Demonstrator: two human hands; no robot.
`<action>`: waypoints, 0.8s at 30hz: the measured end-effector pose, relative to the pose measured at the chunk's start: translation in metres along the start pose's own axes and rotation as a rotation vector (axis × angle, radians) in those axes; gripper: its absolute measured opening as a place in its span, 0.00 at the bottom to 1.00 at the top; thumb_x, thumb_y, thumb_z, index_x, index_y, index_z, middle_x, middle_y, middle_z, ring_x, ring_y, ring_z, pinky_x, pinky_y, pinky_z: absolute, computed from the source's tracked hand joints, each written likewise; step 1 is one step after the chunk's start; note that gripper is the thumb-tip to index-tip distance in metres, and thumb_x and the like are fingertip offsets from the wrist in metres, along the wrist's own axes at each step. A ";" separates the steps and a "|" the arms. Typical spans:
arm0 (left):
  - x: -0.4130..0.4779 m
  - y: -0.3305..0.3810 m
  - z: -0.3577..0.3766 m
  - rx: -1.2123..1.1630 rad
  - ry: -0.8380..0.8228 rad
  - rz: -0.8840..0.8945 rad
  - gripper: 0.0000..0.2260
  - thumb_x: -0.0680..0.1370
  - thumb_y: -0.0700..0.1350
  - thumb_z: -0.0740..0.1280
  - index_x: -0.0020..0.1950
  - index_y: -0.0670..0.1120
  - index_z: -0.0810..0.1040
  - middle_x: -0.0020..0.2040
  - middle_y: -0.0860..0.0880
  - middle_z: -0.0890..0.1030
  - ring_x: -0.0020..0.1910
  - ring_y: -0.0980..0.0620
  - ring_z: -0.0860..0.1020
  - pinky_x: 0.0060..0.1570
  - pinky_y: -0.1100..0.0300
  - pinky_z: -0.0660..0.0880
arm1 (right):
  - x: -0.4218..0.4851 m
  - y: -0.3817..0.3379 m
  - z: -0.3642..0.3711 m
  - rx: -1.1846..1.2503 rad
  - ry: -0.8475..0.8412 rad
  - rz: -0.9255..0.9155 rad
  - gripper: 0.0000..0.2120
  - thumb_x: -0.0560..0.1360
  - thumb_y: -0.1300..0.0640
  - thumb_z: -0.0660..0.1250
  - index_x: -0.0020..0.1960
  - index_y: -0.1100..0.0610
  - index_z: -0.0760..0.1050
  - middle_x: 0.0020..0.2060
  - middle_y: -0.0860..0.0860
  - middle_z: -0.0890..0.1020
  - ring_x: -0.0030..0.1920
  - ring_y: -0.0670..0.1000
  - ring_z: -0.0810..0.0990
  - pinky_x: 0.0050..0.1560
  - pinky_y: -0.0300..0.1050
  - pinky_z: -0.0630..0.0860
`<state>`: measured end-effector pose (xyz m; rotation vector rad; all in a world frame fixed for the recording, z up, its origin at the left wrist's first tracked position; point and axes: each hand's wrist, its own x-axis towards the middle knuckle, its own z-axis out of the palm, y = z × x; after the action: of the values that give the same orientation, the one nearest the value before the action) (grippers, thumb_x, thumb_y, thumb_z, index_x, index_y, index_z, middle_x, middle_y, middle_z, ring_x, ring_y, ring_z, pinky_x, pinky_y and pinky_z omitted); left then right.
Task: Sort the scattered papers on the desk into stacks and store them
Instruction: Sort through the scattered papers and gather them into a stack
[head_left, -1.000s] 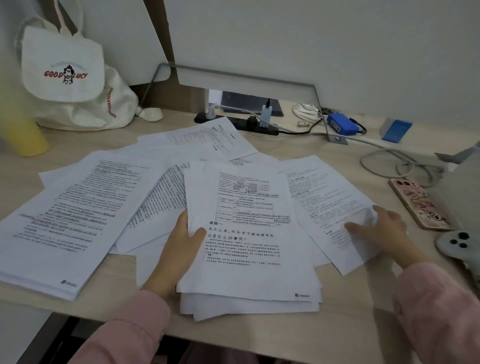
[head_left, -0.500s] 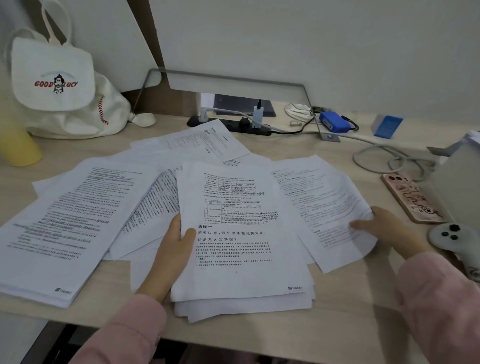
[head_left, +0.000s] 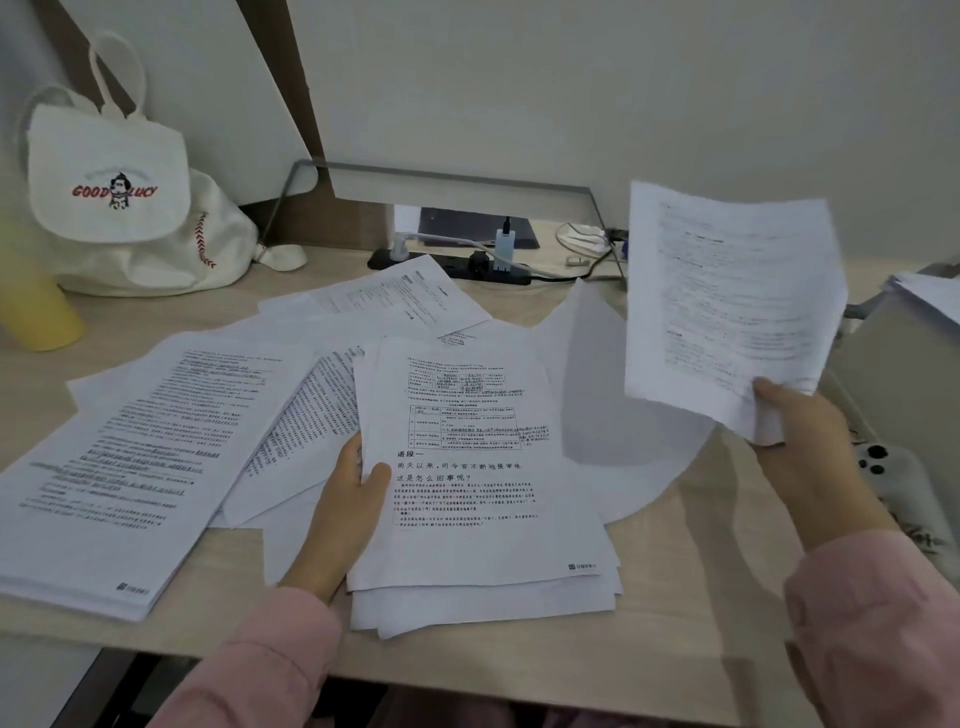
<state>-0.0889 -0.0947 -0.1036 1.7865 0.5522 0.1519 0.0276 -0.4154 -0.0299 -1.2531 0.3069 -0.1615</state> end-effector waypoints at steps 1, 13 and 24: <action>0.000 -0.001 0.000 -0.001 0.000 0.002 0.21 0.80 0.42 0.55 0.73 0.51 0.62 0.62 0.54 0.74 0.57 0.55 0.72 0.51 0.60 0.67 | -0.002 0.001 -0.001 0.026 -0.051 0.038 0.16 0.77 0.66 0.59 0.64 0.59 0.70 0.44 0.48 0.81 0.42 0.47 0.81 0.36 0.36 0.81; -0.002 0.001 -0.002 -0.100 0.004 -0.028 0.21 0.82 0.51 0.53 0.75 0.52 0.59 0.71 0.52 0.68 0.67 0.53 0.68 0.64 0.58 0.63 | -0.068 0.081 0.038 -0.594 -0.366 0.229 0.18 0.72 0.61 0.68 0.61 0.60 0.71 0.52 0.58 0.81 0.49 0.58 0.82 0.45 0.52 0.81; 0.006 -0.010 -0.003 -0.065 -0.041 -0.008 0.24 0.77 0.43 0.65 0.72 0.53 0.63 0.60 0.55 0.75 0.57 0.55 0.75 0.56 0.58 0.70 | -0.060 0.076 0.034 -1.022 -0.497 0.076 0.13 0.74 0.45 0.65 0.41 0.55 0.73 0.36 0.49 0.77 0.35 0.48 0.75 0.37 0.40 0.71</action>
<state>-0.0880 -0.0876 -0.1134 1.7198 0.5197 0.1258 -0.0221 -0.3441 -0.0847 -2.2237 -0.0244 0.4292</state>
